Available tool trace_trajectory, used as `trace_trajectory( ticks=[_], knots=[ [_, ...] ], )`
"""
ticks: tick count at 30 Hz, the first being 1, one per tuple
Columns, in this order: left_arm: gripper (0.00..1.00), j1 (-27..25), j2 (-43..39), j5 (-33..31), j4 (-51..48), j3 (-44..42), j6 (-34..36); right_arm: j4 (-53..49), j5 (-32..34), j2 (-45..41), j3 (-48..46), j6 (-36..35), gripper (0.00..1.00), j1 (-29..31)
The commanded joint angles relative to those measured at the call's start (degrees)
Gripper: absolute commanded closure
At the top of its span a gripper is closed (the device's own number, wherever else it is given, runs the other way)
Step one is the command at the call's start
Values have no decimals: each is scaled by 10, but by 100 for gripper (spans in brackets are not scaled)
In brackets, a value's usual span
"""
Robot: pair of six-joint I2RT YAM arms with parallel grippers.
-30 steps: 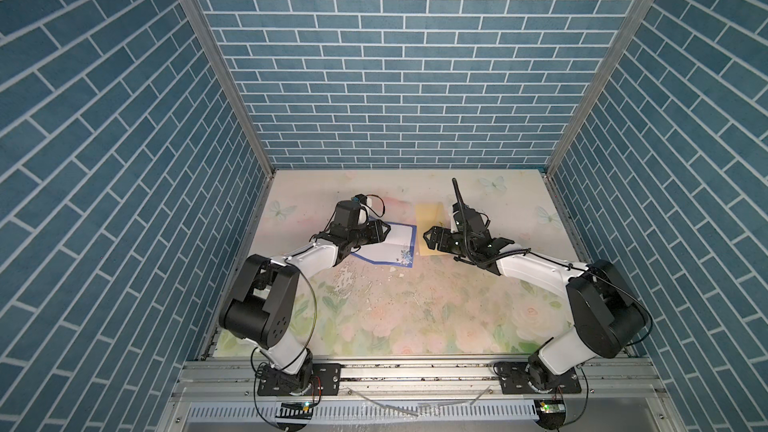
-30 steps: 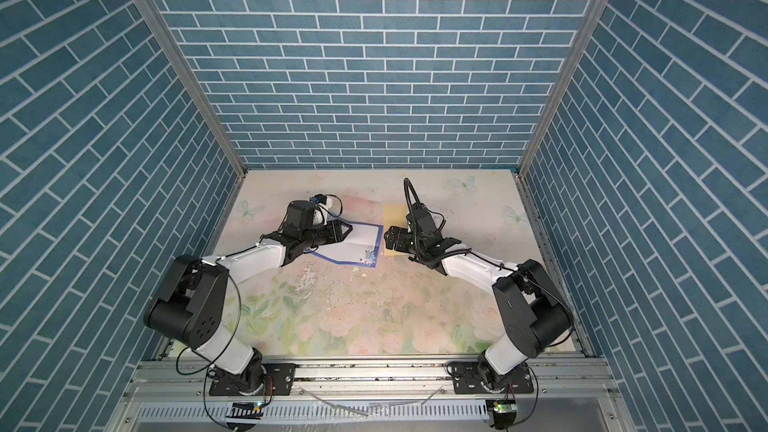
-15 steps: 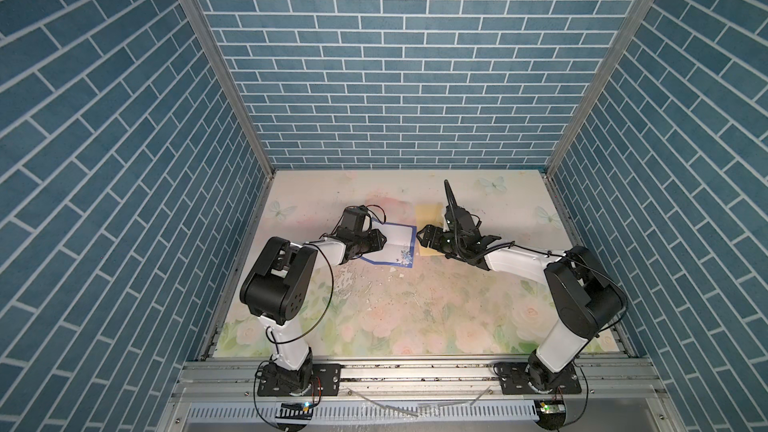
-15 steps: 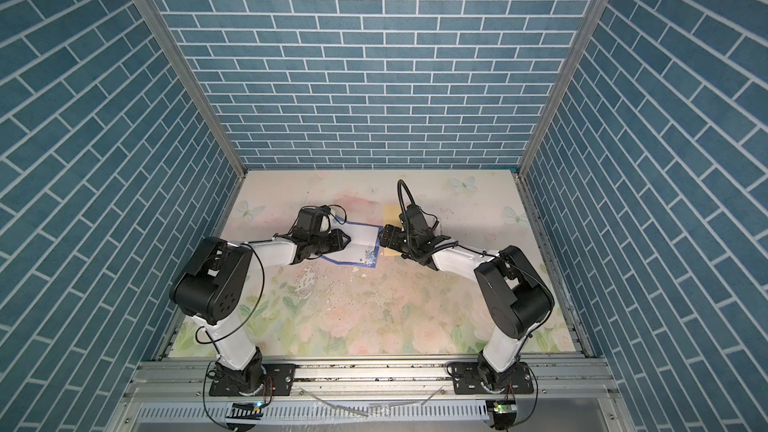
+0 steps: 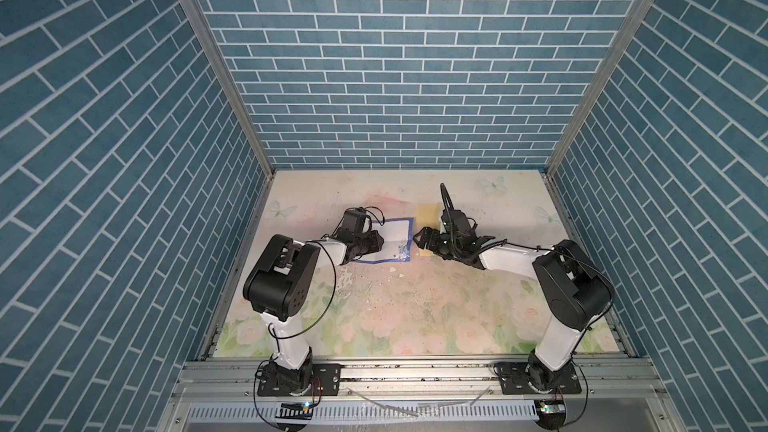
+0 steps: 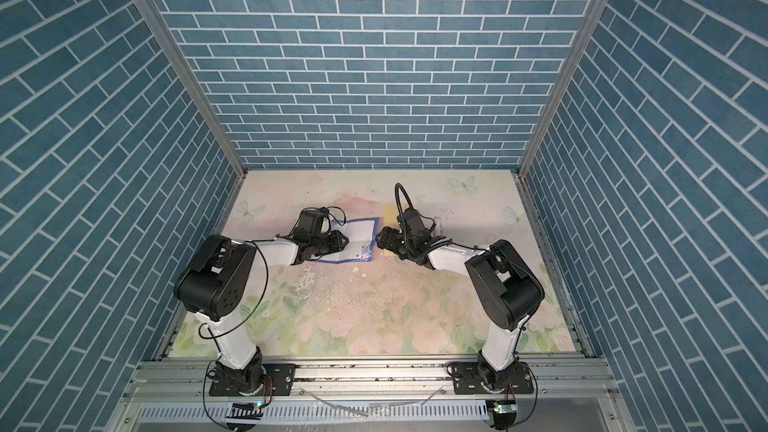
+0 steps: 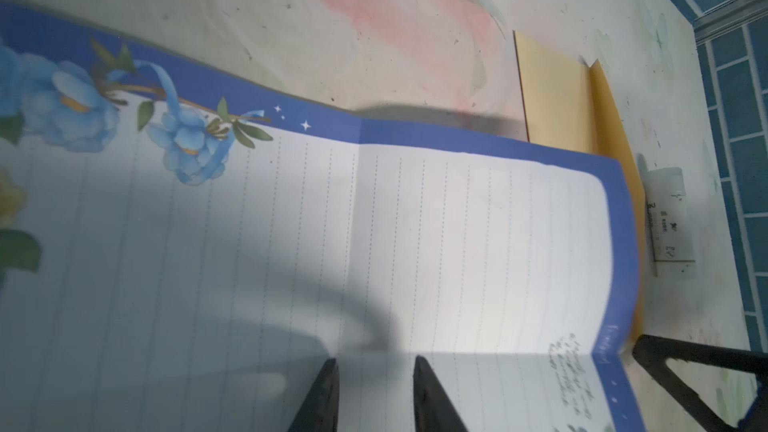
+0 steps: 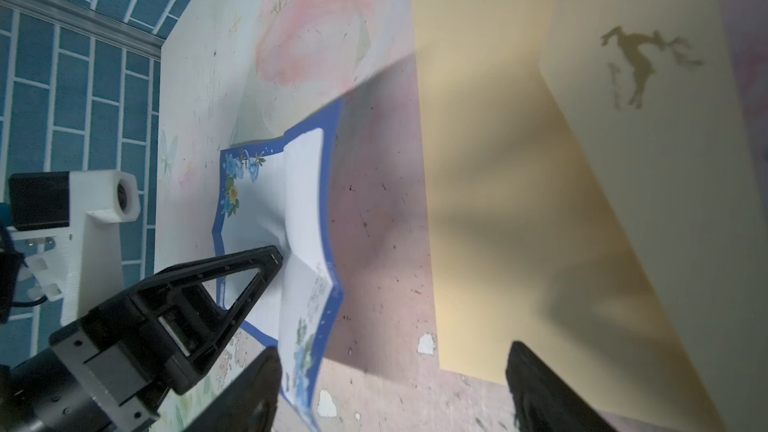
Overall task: Place the letter into the envelope and seal it
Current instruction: 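Reach both grippers forward to the blue-bordered letter sheet, then grasp the letter's edge with the right gripper and lift it up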
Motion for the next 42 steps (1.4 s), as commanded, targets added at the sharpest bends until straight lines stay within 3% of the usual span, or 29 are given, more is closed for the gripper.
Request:
trace_trajectory(
  ticks=[1,14,23,34,42],
  knots=[
    [68,5,16,-13,1,-15,-3,27,-18,18,28,37,15,4],
    [70,6,26,-7,5,-15,-3,100,-53,56,44,74,26,5],
    [71,6,24,-7,6,-18,-5,98,-73,97,86,81,53,5],
    [71,6,12,-8,7,-22,-7,117,-104,137,107,98,98,5],
    [65,6,-35,-4,9,-27,-3,151,-119,136,101,89,100,5]
  ],
)
